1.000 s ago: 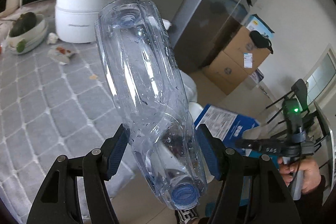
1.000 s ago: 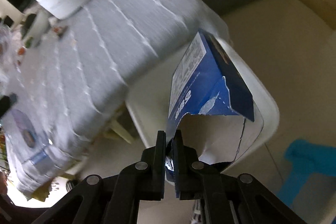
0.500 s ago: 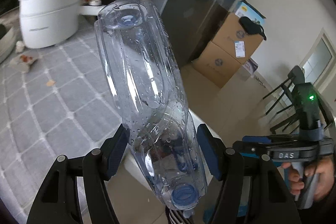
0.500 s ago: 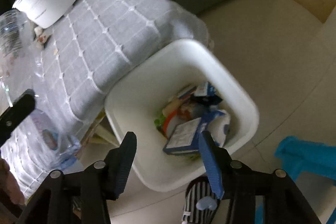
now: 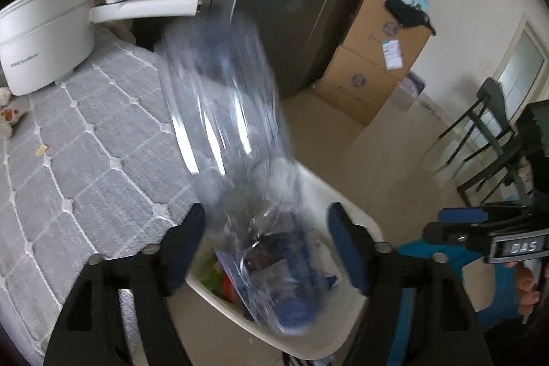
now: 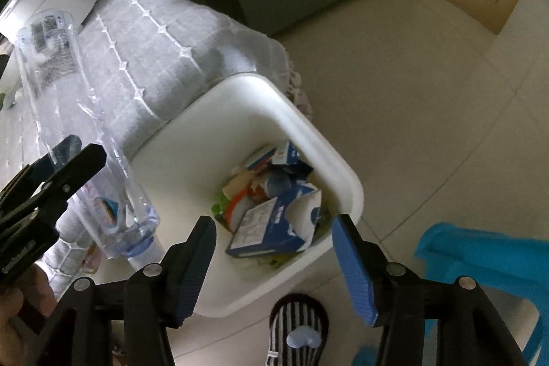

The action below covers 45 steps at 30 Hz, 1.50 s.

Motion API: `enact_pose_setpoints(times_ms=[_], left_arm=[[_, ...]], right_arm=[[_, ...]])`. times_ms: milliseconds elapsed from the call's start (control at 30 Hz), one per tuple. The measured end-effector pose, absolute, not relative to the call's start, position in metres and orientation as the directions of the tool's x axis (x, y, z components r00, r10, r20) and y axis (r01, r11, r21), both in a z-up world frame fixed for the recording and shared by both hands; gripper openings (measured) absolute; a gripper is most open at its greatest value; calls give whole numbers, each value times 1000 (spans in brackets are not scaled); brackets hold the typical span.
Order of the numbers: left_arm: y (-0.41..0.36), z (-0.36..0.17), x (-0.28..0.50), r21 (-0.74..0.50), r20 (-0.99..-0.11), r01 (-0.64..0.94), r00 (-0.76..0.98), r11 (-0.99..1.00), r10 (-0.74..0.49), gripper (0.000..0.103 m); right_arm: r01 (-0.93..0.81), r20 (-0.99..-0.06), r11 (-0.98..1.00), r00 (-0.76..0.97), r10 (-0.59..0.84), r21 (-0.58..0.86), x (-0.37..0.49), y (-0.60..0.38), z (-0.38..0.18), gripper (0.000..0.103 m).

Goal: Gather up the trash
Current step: 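Move both tools back over the table toward the snack wrapper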

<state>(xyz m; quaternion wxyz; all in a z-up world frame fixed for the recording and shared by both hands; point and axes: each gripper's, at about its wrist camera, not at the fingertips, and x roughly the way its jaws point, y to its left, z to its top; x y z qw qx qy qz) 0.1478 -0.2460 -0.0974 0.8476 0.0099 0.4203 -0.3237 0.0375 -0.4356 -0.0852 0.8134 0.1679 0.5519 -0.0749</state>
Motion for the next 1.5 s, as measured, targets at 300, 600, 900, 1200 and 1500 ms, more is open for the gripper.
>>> enact_pose_setpoints(times_ms=[300, 600, 900, 1200, 1500], left_arm=[[-234, -96, 148, -193, -744, 542, 462, 818, -482, 95], [-191, -86, 152, -167, -757, 493, 491, 854, -431, 96], [-110, -79, 167, -175, -776, 365, 521, 914, -356, 101], [-29, -76, 182, -170, -782, 206, 566, 964, -259, 103], [38, -83, 214, -168, -783, 68, 597, 983, -175, 103]], right_arm=[[314, -922, 931, 384, 56, 187, 41, -435, -84, 67], [289, -920, 941, 389, 52, 176, 52, -416, -80, 70], [238, -918, 957, 391, 64, 168, 81, -373, -80, 74], [186, -914, 963, 392, 110, 195, 120, -309, -85, 79], [149, -900, 966, 415, 134, 213, 160, -254, -90, 80]])
